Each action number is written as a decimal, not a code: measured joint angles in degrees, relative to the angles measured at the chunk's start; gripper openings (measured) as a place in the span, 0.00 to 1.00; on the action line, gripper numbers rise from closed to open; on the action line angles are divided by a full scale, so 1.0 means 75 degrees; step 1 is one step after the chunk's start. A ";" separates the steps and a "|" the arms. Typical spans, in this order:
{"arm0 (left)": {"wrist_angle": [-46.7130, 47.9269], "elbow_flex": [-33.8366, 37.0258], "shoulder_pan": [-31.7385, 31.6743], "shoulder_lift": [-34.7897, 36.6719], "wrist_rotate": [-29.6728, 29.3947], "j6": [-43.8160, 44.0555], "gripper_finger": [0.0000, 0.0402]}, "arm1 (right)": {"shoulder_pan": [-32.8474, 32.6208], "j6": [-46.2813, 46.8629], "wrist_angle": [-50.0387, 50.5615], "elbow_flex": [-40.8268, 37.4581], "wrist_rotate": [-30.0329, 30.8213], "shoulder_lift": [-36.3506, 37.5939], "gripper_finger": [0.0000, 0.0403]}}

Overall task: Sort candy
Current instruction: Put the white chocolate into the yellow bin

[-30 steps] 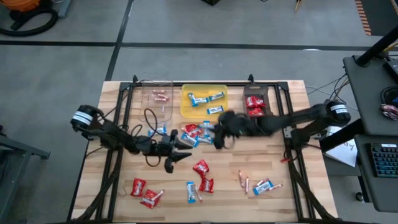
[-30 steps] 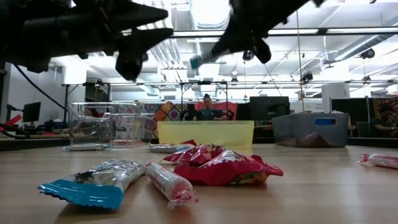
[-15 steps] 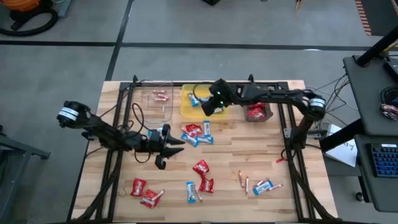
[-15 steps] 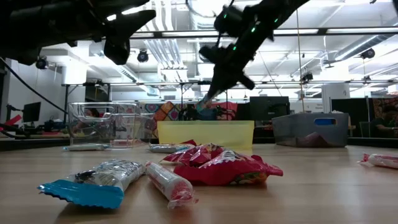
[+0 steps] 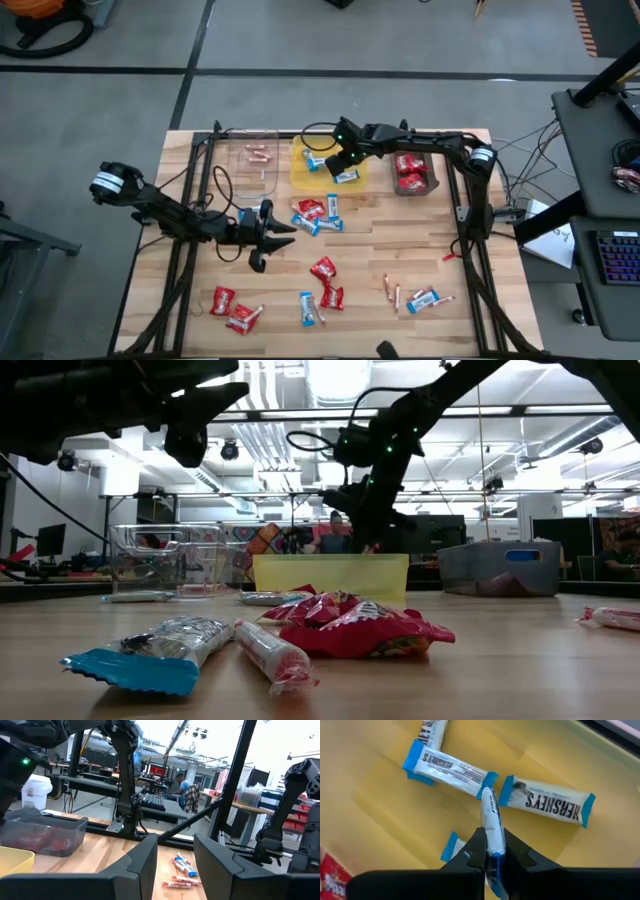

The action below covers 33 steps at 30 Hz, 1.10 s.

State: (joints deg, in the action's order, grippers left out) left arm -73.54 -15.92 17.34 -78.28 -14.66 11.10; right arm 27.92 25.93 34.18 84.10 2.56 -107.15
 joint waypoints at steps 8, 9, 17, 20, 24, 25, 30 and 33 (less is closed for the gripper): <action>-0.0008 0.0000 0.0000 0.0000 -0.0173 0.0010 0.28 | -0.0003 -0.0020 -0.0306 -0.0015 -0.0005 0.0014 0.06; -0.0010 0.0000 0.0000 0.0000 -0.0182 0.0007 0.28 | -0.0003 -0.0002 -0.0468 -0.0013 -0.0005 0.0014 0.06; -0.0023 -0.0006 0.0000 -0.0003 -0.0195 0.0004 0.28 | 0.0033 0.0599 -0.1575 -0.0013 -0.0008 -0.0226 0.06; -0.0023 -0.0006 0.0000 -0.0004 -0.0195 0.0010 0.28 | 0.0070 0.0737 -0.1682 -0.0010 -0.0005 -0.0309 0.06; -0.0023 -0.0006 0.0000 -0.0006 -0.0198 0.0010 0.28 | 0.0107 0.0741 -0.1679 -0.0002 0.0051 -0.0480 0.06; -0.0023 -0.0006 0.0000 -0.0006 -0.0198 0.0013 0.28 | 0.0117 0.0743 -0.1641 -0.0004 0.0054 -0.0520 0.07; -0.0026 -0.0009 0.0000 -0.0006 -0.0198 0.0049 0.28 | 0.0134 0.0660 -0.1630 -0.0004 0.0067 -0.0634 0.18; -0.0023 -0.0009 0.0000 -0.0006 -0.0198 0.0072 0.28 | 0.0134 0.0622 -0.1625 -0.0004 0.0073 -0.0642 0.26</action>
State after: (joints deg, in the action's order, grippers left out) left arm -73.71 -15.99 17.34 -78.32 -16.14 11.64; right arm 28.93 30.60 21.99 84.07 3.11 -111.96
